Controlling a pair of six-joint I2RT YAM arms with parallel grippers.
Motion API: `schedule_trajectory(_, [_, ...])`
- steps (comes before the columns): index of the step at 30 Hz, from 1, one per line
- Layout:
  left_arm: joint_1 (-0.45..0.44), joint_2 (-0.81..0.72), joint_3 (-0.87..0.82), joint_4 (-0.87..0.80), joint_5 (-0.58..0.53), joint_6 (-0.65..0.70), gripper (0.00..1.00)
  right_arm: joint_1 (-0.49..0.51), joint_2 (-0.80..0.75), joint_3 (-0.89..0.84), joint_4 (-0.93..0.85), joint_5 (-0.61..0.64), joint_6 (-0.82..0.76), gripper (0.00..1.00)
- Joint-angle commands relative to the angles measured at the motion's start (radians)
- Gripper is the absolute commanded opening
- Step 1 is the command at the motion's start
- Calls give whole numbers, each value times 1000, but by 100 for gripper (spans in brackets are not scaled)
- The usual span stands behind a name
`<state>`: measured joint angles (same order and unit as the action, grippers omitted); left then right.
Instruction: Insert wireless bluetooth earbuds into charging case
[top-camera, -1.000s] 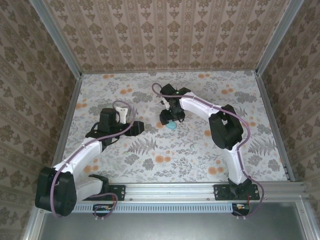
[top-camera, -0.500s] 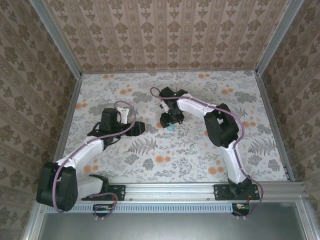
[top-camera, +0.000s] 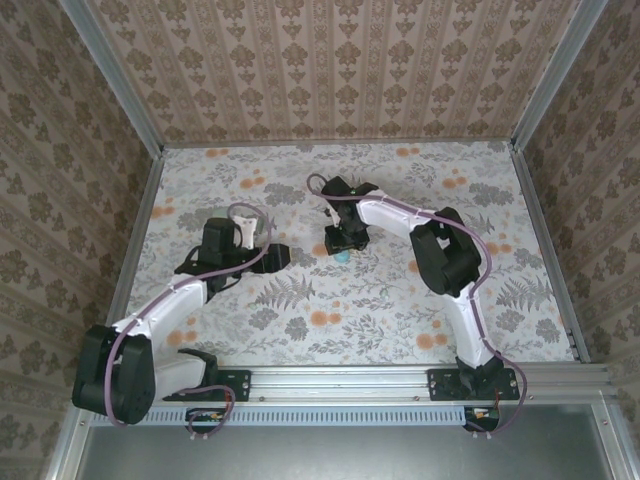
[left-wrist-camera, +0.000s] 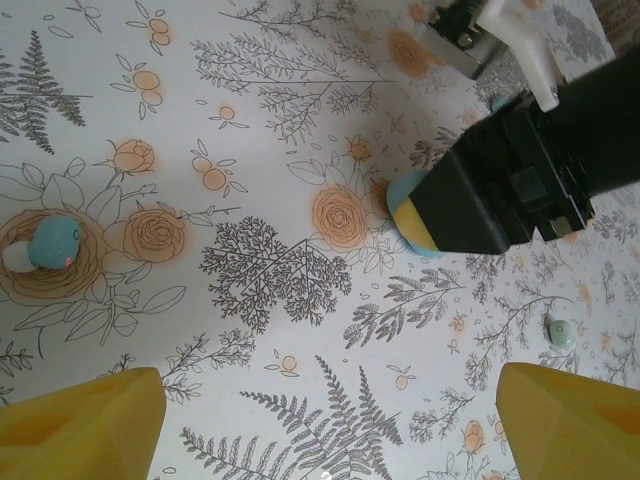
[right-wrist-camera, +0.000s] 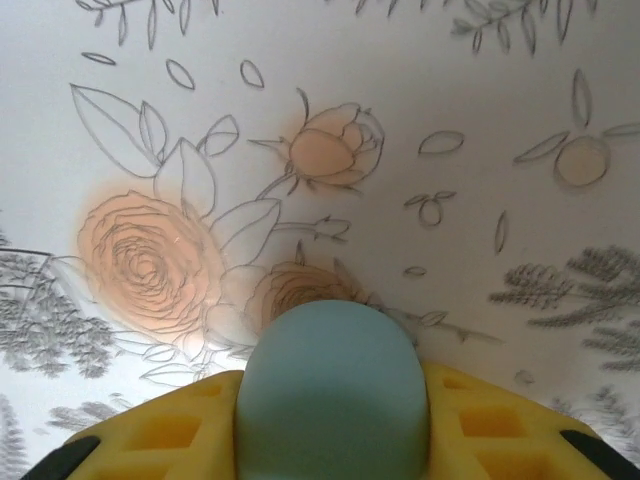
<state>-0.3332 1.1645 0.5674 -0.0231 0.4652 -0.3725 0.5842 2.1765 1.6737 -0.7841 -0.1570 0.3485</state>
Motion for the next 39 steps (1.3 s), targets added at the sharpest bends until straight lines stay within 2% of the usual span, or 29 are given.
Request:
schedule_trajectory(1, [-29, -50, -43, 86, -32, -69, 88, 2, -120, -99, 142, -159, 213, 33])
schedule_trajectory(7, [-196, -114, -98, 298, -178, -110, 92, 3, -316, -258, 460, -253, 539, 33])
schedule_trajectory(12, [-257, -114, -91, 444, -222, -88, 90, 5, -435, -341, 610, -273, 708, 33])
schedule_trajectory(18, [-269, -72, -49, 526, -173, -75, 84, 11, -519, -380, 659, -269, 780, 33])
schedule_trajectory(29, [-299, 34, 4, 654, -163, -111, 76, 31, -575, -421, 719, -269, 849, 33])
schedule_trajectory(35, [-299, 75, 31, 667, -163, -117, 55, 35, -594, -440, 753, -282, 884, 34])
schedule_trajectory(39, [-297, 76, 40, 644, -178, -128, 34, 36, -598, -448, 762, -286, 889, 36])
